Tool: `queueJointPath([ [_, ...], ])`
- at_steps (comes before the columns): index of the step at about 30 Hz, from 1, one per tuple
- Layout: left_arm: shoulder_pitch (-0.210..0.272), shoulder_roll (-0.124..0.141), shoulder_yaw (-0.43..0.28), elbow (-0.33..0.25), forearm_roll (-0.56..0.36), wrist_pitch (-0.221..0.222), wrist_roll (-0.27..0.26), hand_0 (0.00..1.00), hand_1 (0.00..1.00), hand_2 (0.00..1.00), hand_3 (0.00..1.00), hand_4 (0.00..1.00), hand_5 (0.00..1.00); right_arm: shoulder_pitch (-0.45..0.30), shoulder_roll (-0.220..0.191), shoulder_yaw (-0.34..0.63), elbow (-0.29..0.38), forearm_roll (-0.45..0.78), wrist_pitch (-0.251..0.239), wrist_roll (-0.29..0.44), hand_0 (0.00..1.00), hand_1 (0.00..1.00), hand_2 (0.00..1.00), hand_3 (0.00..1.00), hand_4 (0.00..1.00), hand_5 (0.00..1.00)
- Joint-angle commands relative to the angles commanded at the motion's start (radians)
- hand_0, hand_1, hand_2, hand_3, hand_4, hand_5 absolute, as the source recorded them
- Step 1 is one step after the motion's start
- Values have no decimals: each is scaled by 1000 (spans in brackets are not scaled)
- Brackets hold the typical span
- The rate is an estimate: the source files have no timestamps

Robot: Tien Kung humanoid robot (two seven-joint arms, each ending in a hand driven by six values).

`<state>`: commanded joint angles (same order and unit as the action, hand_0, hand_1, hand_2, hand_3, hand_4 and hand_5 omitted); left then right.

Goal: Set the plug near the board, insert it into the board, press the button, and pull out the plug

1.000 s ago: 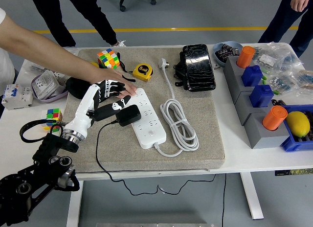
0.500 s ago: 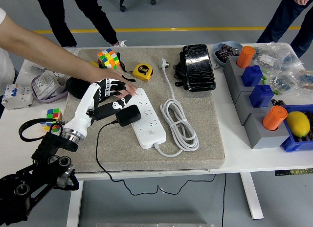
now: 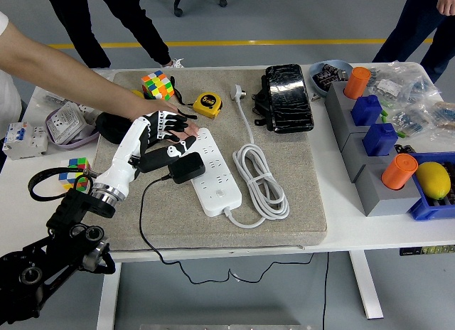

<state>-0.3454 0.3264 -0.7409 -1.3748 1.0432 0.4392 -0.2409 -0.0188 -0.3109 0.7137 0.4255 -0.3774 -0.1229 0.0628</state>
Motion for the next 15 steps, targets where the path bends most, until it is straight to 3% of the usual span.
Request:
queueJointPath([
  [4, 0, 1, -1, -14, 19, -8, 23, 442, 589, 589, 617, 842, 259, -2, -1, -1, 0, -1, 0, 0, 571, 651, 637, 545, 928, 488],
  [5, -1, 1, -3, -18, 23, -10, 28, 282, 458, 541, 617, 846, 266, -2, -1, -1, -1, -1, 0, 0, 572, 651, 637, 545, 928, 488],
  [10, -7, 2, -5, -41, 44, -22, 64, 282, 458, 541, 617, 846, 266, -1, 0, 3, -1, -1, 0, -1, 572, 651, 637, 545, 928, 488],
  [11, -9, 2, -4, -44, 46, -23, 67, 248, 370, 506, 626, 845, 262, -1, 0, 3, -1, -1, 0, -1, 574, 651, 637, 545, 928, 488],
  [15, -12, 1, -7, -53, 52, -27, 76, 248, 370, 506, 626, 845, 262, -2, 0, 5, 0, -1, 0, 0, 574, 651, 637, 545, 928, 488],
])
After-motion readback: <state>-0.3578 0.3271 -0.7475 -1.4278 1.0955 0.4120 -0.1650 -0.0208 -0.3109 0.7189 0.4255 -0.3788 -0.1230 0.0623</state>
